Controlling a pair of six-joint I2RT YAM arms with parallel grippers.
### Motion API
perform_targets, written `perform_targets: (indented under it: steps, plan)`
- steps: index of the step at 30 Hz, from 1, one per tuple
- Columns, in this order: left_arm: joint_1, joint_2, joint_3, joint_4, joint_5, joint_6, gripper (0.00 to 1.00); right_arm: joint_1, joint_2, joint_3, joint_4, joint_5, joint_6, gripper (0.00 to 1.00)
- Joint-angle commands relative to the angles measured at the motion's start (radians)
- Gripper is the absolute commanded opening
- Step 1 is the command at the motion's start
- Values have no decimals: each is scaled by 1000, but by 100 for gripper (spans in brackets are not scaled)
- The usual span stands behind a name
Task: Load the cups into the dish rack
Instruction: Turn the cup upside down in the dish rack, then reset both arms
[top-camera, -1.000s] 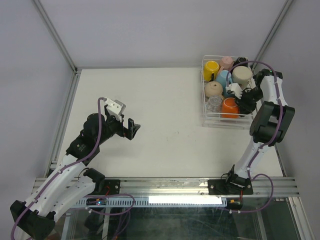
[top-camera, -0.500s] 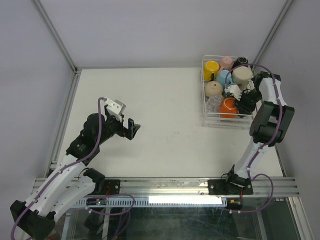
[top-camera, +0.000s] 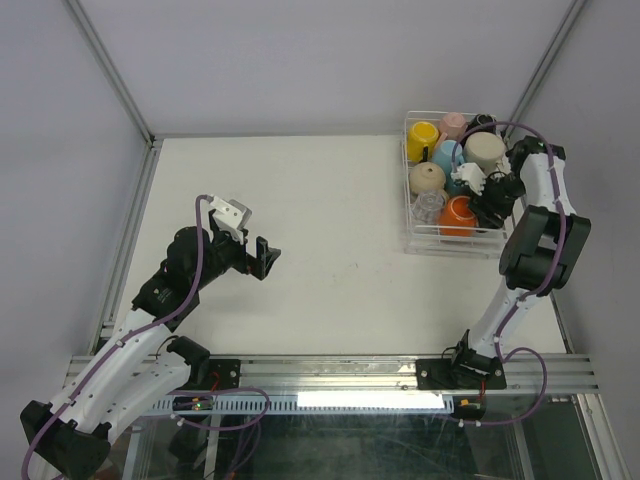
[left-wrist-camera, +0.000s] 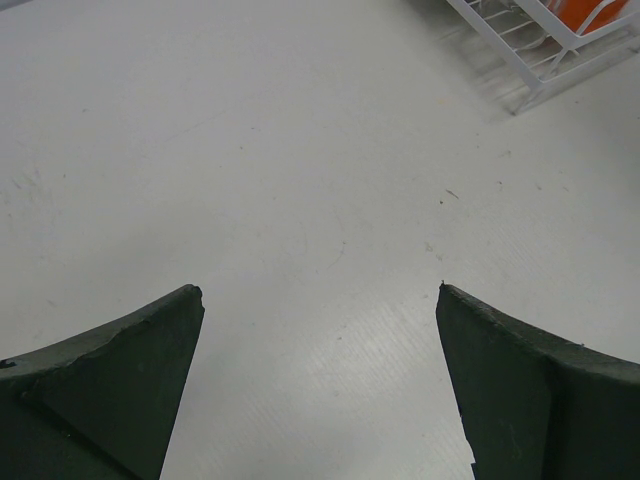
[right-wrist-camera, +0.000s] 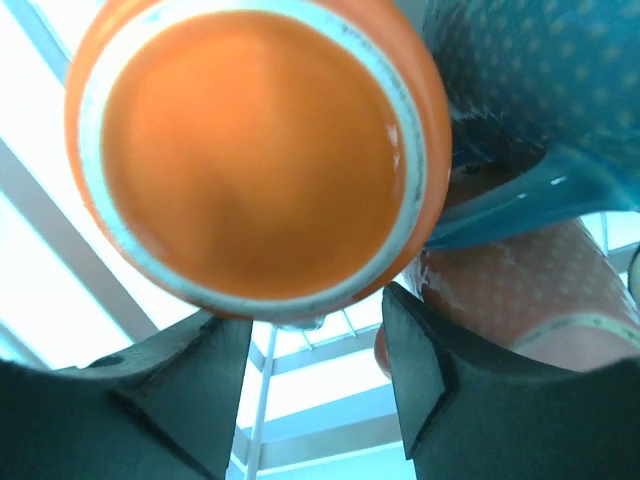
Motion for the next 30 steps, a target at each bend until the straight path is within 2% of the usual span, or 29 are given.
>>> perform_targets:
  steps: [1, 12, 20, 25, 30]
  plan:
    - [4, -18, 15, 25, -3, 13, 99, 4, -89, 56, -104, -43, 19, 59]
    - [3, -27, 15, 25, -3, 13, 99, -2, -131, 131, -168, -62, -6, 64]
    - [5, -45, 17, 26, 26, 16, 99, -6, -248, 151, -200, -212, 0, 63]
    - [13, -67, 15, 43, 60, 9, 99, -6, -404, 31, -120, -374, 69, 61]
    - [38, -64, 31, 52, 164, 2, 99, -6, -627, -203, 151, -549, 350, 63]
